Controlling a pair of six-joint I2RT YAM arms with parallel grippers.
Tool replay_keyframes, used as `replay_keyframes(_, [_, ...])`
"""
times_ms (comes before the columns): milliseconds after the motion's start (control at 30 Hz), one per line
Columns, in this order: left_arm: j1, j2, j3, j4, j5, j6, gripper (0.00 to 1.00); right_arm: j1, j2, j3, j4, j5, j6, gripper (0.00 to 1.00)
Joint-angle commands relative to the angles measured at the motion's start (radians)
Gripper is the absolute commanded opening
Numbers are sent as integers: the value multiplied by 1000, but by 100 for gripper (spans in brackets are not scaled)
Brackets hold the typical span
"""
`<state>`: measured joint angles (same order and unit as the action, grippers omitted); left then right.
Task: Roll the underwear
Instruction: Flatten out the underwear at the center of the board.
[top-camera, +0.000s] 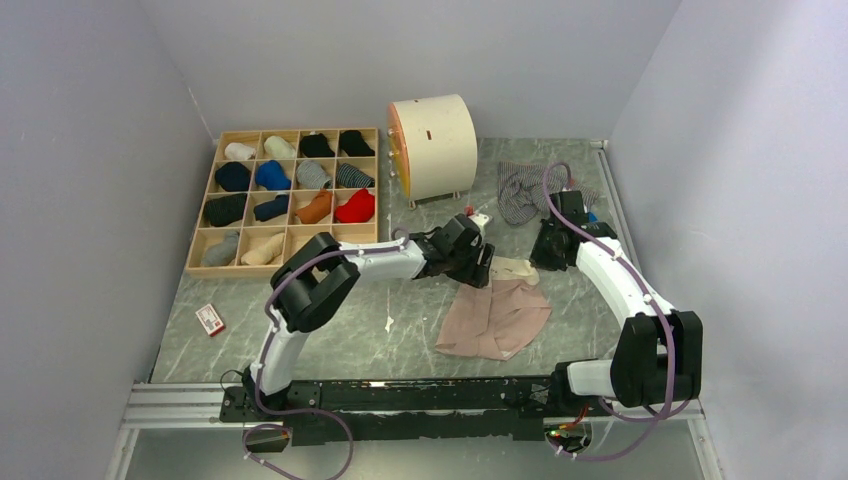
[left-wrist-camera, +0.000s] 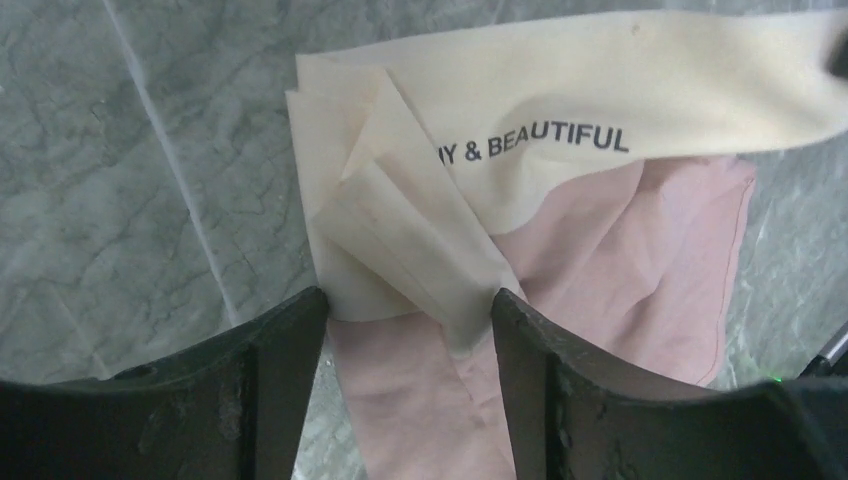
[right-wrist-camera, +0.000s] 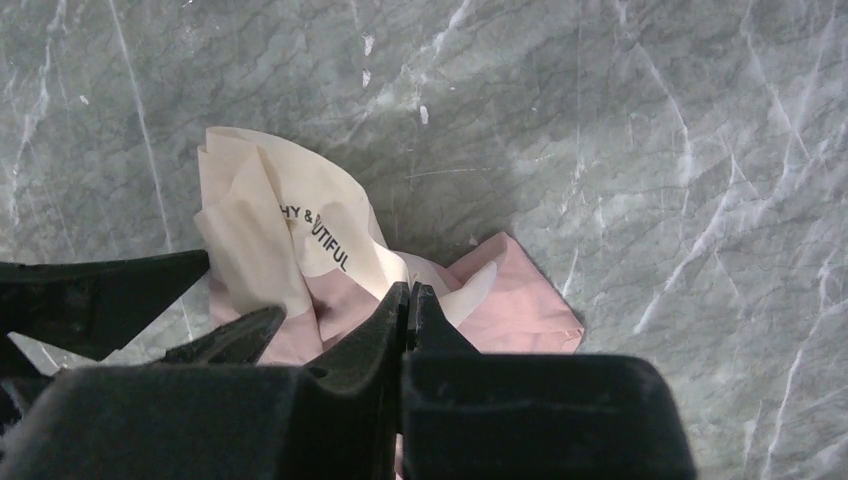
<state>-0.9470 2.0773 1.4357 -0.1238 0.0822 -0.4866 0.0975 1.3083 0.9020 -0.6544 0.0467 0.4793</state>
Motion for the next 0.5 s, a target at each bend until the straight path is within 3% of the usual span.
replay_keyframes(0, [6,14,73,37,14,-57,65,-9,-34,13,24,-12,-7,0])
replay_keyframes(267, [4,26,86,57,35,-64,63,-10,-31,6,34,-35,-5,0])
replay_keyframes(467, [4,43,112,18,31,-56,53,-10,-30,-3,39,-39,-5,0])
